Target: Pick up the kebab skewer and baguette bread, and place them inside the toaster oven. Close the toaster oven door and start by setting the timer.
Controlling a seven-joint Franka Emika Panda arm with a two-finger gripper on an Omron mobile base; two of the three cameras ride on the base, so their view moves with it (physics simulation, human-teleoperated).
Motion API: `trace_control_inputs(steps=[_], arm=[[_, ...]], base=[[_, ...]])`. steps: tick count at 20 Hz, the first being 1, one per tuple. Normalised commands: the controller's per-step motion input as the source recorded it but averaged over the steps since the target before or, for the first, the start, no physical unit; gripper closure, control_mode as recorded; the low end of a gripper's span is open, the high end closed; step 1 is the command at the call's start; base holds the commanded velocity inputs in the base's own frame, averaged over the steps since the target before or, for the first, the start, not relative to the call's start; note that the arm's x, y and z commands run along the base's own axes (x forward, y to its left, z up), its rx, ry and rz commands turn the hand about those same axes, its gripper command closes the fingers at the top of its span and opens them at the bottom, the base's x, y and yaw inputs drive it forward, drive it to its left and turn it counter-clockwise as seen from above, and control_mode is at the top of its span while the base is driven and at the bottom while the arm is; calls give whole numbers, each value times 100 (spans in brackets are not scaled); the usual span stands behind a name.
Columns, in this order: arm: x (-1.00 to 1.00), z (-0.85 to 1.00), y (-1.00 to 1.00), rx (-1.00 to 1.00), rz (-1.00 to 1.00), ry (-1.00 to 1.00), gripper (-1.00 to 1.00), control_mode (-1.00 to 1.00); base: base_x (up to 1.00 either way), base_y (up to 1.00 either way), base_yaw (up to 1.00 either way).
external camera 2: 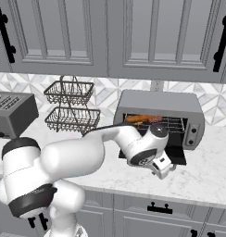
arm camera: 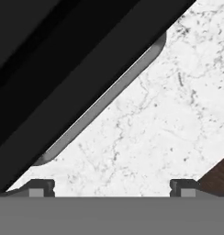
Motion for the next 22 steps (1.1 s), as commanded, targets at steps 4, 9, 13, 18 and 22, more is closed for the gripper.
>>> trace_control_inputs(steps=[4,9,13,18,22], arm=[[-17,-5,3,-1,53,15,-100,-100],[7,-12,2,-6,48,20,-100,-100],[6,-34,5,-9,37,12,-100,-100],[9,-32,14,-2,13,0,-100,-100],[34,-23,6,0,0,0,-100,-100]], base=[[0,0,0],[0,0,0],[0,0,0],[0,0,0],[0,0,0]])
